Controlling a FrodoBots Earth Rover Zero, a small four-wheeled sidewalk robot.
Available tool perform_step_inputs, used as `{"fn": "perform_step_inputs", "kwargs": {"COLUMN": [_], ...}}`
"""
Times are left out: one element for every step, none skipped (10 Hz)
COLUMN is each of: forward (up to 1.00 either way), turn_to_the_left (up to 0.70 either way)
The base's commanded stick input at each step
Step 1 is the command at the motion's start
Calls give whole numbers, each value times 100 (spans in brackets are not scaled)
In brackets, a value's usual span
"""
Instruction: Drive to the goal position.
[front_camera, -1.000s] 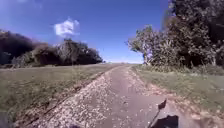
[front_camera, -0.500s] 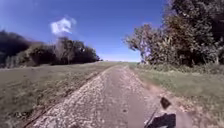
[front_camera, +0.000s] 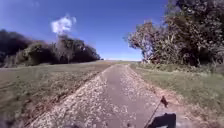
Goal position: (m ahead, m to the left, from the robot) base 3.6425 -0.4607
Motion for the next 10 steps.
{"fn": "perform_step_inputs", "kwargs": {"forward": [70, 70, 70, 70, 70, 70, 70, 70, 70, 70], "turn_to_the_left": [0, 0, 0, 0, 0, 0, 0, 0, 0, 0]}}
